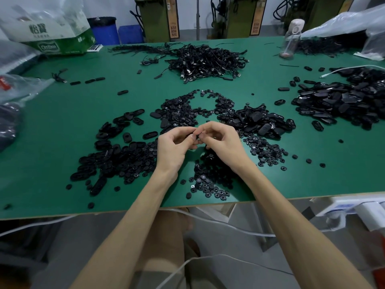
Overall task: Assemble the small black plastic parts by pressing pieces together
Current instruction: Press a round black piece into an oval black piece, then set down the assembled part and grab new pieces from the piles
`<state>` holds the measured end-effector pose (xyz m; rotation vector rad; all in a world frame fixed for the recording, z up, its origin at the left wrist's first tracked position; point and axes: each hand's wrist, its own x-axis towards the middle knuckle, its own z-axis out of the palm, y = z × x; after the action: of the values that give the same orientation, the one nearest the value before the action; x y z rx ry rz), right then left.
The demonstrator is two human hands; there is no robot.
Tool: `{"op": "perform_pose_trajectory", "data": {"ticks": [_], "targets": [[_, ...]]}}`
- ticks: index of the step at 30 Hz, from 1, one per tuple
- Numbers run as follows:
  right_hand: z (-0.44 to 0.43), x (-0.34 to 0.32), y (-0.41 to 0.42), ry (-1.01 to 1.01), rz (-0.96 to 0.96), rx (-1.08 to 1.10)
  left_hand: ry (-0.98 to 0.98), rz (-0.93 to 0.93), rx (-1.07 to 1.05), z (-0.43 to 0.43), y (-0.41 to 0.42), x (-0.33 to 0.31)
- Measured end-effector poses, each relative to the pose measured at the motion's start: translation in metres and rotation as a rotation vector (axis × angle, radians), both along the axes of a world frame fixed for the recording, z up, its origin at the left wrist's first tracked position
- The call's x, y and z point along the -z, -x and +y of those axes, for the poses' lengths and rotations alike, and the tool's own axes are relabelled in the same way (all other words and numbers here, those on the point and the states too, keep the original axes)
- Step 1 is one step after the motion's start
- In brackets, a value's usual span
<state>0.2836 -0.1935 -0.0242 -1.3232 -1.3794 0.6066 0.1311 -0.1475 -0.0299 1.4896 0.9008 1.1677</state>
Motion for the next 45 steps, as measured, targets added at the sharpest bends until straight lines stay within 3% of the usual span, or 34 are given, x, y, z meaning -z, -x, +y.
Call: {"op": "perform_pose_trajectory", "data": {"ticks": [6,10,14,19,27,31,33,37,42,45], "targets": [[-0.002,-0.003,0.001,-0.035,0.039,0.08,-0.071,0.076,-0.041,-0.001,-0.003,-0.001],[-0.004,-0.003,-0.003,-0.089,0.166,0.338,-0.411,0.335,-0.138,-0.009,-0.011,-0.004],[-0.004,-0.001,-0.009,-0.139,0.346,0.562,-0.659,0.351,-0.167,-0.014,-0.016,-0.008],[-0.005,-0.002,-0.013,-0.065,0.456,0.511,-0.759,0.412,-0.256,-0.003,-0.005,-0.017],[-0.007,-0.006,-0.006,-0.041,0.38,0.474,-0.402,1.014,-0.571,0.048,0.057,-0.025],[-0.008,-0.006,-0.005,-0.067,0.371,0.452,-0.08,1.293,-0.54,0.067,0.092,-0.024],[-0.007,-0.006,-0.005,-0.092,0.367,0.43,-0.031,1.351,-0.496,0.072,0.104,-0.02],[-0.005,-0.003,-0.008,-0.064,0.147,0.4,-0.189,1.361,-0.512,0.076,0.116,-0.013],[0.005,0.006,-0.004,0.187,-0.319,0.227,-0.337,1.31,-0.544,0.076,0.119,-0.012],[0.007,0.008,-0.002,0.225,-0.445,0.174,-0.371,1.252,-0.574,0.076,0.119,-0.01]]}}
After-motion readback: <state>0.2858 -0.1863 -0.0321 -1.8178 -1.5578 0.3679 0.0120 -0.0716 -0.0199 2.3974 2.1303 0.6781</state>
